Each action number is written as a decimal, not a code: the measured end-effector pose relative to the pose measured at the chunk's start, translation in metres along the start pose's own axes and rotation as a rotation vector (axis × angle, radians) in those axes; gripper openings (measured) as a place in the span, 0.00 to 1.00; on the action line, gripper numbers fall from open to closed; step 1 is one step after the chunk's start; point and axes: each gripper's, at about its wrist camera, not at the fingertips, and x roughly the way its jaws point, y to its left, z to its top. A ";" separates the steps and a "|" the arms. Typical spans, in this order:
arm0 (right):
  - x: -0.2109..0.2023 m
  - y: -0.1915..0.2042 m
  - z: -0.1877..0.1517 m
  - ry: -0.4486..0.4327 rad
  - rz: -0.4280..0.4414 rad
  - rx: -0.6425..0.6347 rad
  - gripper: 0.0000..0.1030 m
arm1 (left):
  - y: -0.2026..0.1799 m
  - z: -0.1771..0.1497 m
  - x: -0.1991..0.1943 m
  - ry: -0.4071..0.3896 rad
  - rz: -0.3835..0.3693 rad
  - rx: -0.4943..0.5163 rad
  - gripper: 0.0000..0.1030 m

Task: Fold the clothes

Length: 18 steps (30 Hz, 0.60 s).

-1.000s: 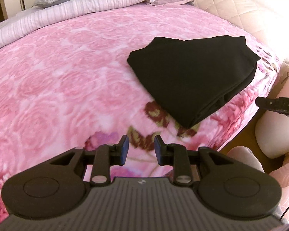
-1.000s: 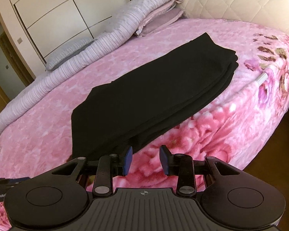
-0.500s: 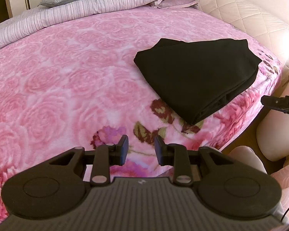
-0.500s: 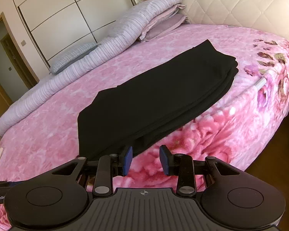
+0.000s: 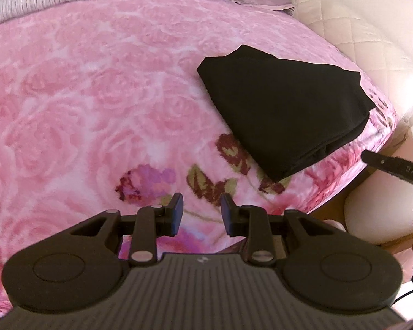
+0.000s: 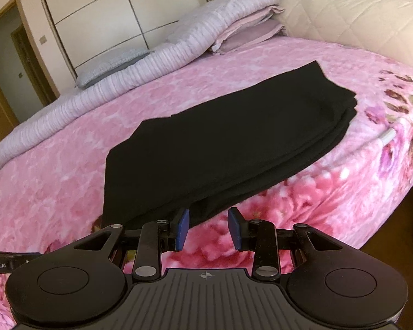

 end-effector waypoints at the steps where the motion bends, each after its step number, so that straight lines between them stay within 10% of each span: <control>1: 0.003 0.001 0.000 0.005 0.004 -0.014 0.34 | 0.001 0.001 0.003 0.006 -0.007 -0.010 0.25; 5: 0.014 0.016 -0.004 -0.003 0.033 -0.158 0.34 | 0.007 0.004 0.013 0.029 -0.042 -0.055 0.25; 9: 0.024 0.058 -0.026 -0.058 -0.032 -0.631 0.36 | 0.016 0.006 0.020 0.047 -0.047 -0.087 0.25; 12: 0.034 0.086 -0.058 -0.094 -0.070 -1.019 0.69 | 0.022 0.006 0.023 0.053 -0.043 -0.097 0.25; 18: 0.056 0.110 -0.097 -0.147 -0.047 -1.347 0.70 | 0.027 0.009 0.033 0.063 -0.051 -0.114 0.25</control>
